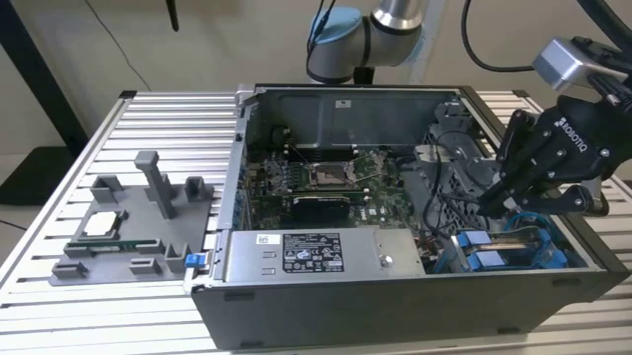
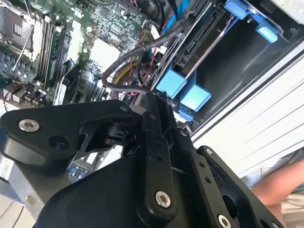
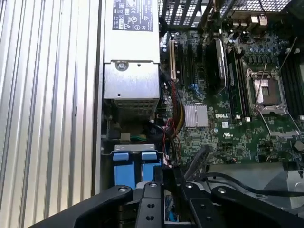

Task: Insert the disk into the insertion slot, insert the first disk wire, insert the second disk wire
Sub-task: 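Insert the first disk wire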

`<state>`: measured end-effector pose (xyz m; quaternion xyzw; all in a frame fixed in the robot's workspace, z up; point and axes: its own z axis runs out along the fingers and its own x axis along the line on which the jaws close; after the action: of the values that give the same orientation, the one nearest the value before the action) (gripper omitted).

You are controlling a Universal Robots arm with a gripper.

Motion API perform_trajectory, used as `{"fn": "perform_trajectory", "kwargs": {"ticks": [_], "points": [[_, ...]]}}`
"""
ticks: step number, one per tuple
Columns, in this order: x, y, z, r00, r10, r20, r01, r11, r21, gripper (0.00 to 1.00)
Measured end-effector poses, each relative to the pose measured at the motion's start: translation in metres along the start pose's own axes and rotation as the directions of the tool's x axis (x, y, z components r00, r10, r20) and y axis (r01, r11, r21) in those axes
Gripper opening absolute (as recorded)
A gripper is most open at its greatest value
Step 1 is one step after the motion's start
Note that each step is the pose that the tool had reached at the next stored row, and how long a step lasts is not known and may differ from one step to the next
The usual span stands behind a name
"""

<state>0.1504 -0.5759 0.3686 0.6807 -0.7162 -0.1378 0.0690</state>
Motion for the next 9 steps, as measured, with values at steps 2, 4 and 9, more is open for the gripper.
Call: {"fn": "perform_trajectory", "kwargs": {"ticks": [2,4,9], "points": [[0.0006,-0.0011,0.0006,1.0,0.001,-0.0003,-0.001,1.0,-0.006,0.0],[0.0012,-0.0018,0.0017,1.0,0.001,-0.0001,-0.001,1.0,-0.0063,0.0],[0.0022,-0.0028,0.0041,1.0,-0.004,0.0054,0.004,0.9998,0.0181,0.0]]}}
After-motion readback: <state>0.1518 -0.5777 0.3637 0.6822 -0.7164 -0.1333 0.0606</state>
